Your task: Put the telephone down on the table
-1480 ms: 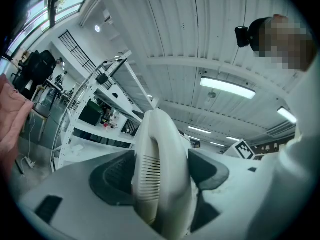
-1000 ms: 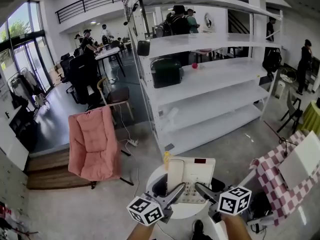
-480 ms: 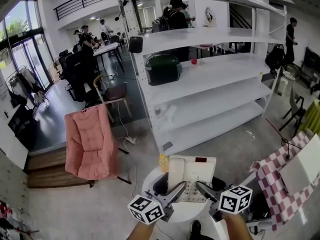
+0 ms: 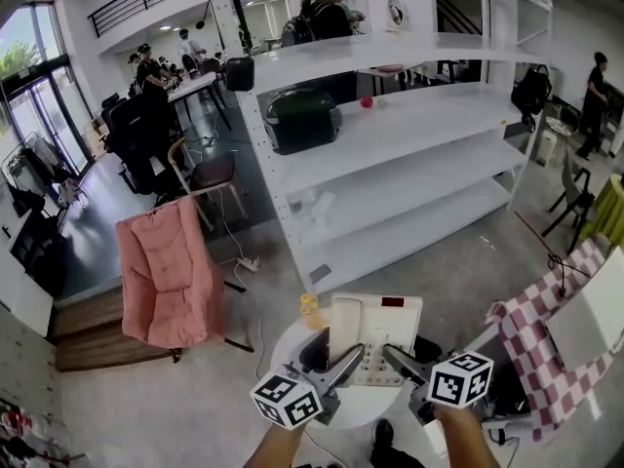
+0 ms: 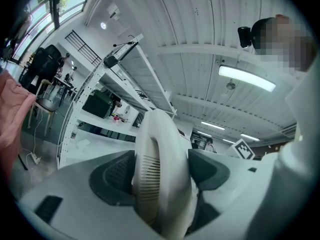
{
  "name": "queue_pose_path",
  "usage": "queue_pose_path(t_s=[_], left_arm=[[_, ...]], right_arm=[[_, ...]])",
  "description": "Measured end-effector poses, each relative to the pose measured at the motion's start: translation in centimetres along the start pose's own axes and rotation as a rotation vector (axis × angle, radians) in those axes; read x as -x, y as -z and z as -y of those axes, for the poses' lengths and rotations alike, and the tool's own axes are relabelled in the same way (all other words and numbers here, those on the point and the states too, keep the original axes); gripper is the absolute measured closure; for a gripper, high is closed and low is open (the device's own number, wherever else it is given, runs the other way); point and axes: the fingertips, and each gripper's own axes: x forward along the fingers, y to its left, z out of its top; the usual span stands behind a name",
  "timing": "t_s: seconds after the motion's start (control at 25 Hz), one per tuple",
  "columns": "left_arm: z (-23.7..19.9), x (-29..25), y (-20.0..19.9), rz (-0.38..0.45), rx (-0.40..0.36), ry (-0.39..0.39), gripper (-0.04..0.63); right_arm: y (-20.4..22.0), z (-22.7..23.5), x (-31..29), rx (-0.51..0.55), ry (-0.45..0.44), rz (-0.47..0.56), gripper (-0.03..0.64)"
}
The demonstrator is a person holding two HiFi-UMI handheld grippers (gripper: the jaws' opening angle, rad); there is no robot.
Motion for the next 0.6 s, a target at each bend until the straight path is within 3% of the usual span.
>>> queue_pose_path(t_s=[0.6], left_arm=[[-3.4,-3.6,3.3,-0.063,0.045,-0.015,0.268]], right_arm=[[1.5,5.0,-2.4,-0.064,0.02,-0.039,0.37]])
